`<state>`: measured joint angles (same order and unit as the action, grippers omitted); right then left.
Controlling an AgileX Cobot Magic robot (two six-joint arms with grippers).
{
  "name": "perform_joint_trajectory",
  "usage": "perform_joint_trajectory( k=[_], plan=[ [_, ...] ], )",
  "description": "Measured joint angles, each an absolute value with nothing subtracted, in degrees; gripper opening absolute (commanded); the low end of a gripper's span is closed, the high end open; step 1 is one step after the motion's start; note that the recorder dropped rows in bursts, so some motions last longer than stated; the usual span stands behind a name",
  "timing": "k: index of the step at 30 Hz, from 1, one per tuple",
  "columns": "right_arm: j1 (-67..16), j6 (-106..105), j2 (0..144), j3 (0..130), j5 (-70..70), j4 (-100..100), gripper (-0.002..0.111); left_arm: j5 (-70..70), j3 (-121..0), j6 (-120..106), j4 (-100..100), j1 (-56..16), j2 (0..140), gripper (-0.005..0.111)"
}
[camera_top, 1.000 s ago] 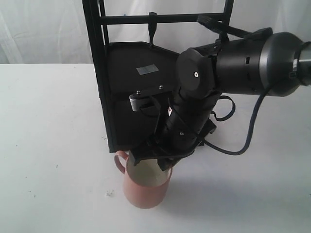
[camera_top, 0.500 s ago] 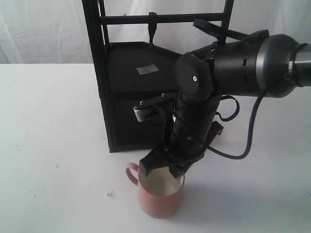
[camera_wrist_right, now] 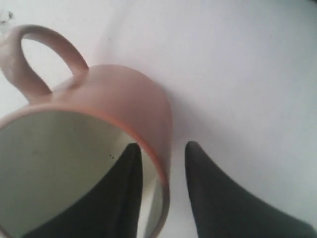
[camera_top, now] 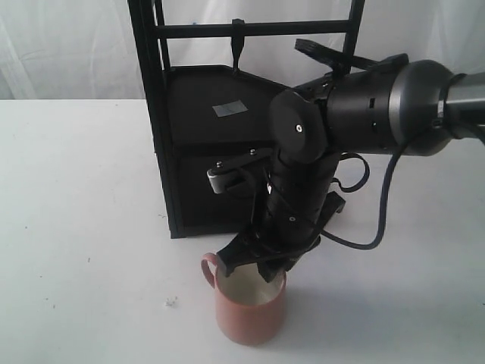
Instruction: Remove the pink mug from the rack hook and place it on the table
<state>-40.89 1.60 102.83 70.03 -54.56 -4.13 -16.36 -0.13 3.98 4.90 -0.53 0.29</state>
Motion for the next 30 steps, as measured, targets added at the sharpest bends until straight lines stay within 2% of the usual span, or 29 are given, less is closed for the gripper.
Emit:
perform_joint_trajectory(
  k=[6, 21, 23, 26, 27, 30],
  plan=[
    [-40.9, 0.8, 100.7, 70.0, -54.4, -4.1, 0.032, -16.4, -0.1, 4.0, 4.9, -0.5, 0.3, 0.000],
    [-40.9, 2.8, 82.2, 68.6, -52.4, -4.2, 0.032, -16.4, -0.1, 4.0, 4.9, -0.5, 0.3, 0.000],
    [-40.9, 3.7, 78.4, 67.0, -50.8, -4.8, 0.025, -16.4, -0.1, 4.0, 4.9, -0.5, 0.3, 0.000],
    [-40.9, 4.6, 72.1, 64.1, -47.8, -6.4, 0.004, -16.4, -0.1, 4.0, 4.9, -0.5, 0.3, 0.000],
    [-40.9, 4.8, 69.6, 62.8, -46.6, -7.0, 0.000, -16.4, -0.1, 4.0, 4.9, -0.5, 0.3, 0.000],
    [-40.9, 4.9, 62.5, 59.0, -43.0, -9.6, 0.000, -16.4, -0.1, 4.0, 4.9, -0.5, 0.3, 0.000]
  ],
)
